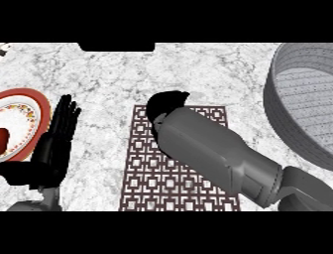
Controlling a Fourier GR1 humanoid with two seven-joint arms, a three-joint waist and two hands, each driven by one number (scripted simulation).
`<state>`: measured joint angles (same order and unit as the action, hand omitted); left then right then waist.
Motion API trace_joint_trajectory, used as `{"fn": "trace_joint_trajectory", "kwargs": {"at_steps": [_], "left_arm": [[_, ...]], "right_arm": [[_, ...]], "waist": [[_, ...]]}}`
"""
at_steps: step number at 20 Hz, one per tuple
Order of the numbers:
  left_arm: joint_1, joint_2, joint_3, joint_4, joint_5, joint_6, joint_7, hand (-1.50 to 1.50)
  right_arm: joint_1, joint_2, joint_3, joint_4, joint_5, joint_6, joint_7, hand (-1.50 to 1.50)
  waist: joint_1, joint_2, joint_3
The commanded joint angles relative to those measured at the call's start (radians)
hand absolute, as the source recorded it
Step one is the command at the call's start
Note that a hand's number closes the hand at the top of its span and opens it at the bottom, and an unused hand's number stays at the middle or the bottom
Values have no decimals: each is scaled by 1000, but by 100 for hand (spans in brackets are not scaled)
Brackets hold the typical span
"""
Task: Pick the pear from the placemat and place it in the basket
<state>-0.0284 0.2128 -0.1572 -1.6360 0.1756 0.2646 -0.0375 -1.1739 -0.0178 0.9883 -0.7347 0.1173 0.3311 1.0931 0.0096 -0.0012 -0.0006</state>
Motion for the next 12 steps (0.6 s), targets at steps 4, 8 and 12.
{"fn": "trace_joint_trajectory", "kwargs": {"at_steps": [4,8,12], "left_arm": [[-15,27,64,8,25,-32,18,0],[-1,-27,2,-47,-36,25,46,0],[8,3,21,-79,-16,-15,67,0]], "right_arm": [[58,17,-19,-35,52,53,139,-150],[62,17,-53,7,91,41,101,-150],[104,0,-52,28,142,29,60,-150]], "waist": [[-12,-3,0],[-7,-2,1],[-4,-1,1]]}}
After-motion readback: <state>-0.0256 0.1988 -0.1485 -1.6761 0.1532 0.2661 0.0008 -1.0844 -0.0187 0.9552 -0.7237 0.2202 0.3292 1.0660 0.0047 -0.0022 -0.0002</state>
